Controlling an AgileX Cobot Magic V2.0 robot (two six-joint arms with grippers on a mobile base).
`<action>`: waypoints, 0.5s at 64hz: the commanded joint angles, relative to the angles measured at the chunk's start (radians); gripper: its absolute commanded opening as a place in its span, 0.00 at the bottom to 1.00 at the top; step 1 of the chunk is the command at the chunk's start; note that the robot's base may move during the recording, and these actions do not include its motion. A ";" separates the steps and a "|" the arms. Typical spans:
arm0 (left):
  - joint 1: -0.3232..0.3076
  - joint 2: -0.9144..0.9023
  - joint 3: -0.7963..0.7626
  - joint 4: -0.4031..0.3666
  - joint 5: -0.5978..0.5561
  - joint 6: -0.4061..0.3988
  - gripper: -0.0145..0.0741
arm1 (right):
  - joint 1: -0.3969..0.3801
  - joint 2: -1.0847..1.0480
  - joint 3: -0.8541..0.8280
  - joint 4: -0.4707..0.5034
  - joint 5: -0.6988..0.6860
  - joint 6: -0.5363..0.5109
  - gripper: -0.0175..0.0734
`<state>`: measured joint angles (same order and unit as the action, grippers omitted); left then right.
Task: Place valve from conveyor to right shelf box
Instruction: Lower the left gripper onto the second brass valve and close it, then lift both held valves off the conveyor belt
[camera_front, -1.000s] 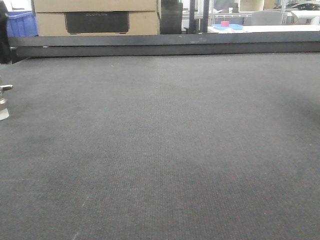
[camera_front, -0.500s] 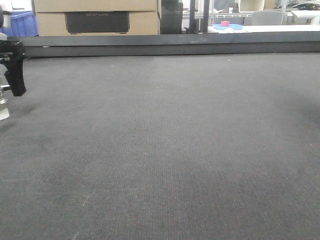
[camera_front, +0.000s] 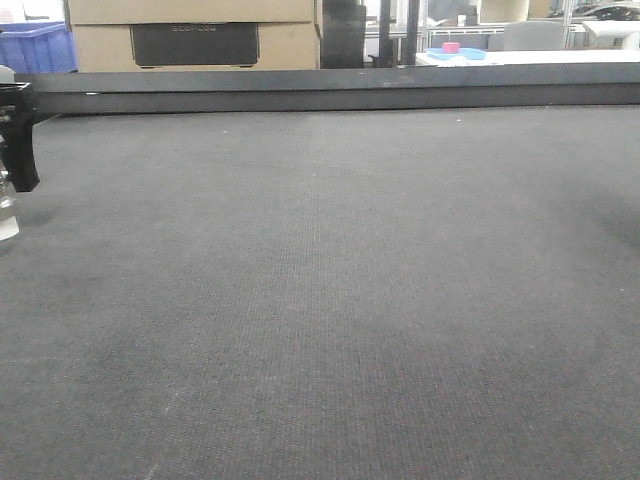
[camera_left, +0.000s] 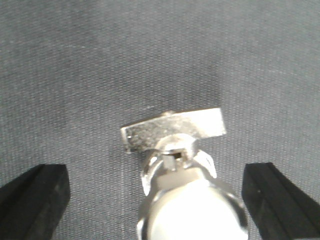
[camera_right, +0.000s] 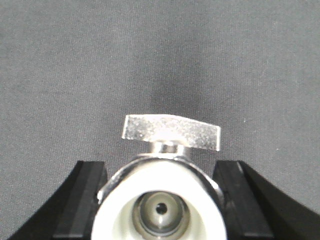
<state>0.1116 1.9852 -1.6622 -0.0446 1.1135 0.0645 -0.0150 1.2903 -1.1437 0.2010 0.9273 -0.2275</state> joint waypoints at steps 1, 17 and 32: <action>0.005 -0.006 -0.008 -0.024 0.009 -0.010 0.84 | 0.000 -0.018 -0.005 0.000 -0.044 -0.001 0.03; 0.005 -0.004 -0.008 -0.026 0.027 -0.010 0.79 | 0.000 -0.018 -0.005 0.000 -0.044 -0.001 0.03; 0.005 -0.004 -0.008 -0.026 0.034 -0.010 0.24 | 0.000 -0.018 -0.005 0.000 -0.047 -0.001 0.03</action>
<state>0.1116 1.9852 -1.6622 -0.0674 1.1397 0.0601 -0.0150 1.2903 -1.1437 0.2010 0.9273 -0.2275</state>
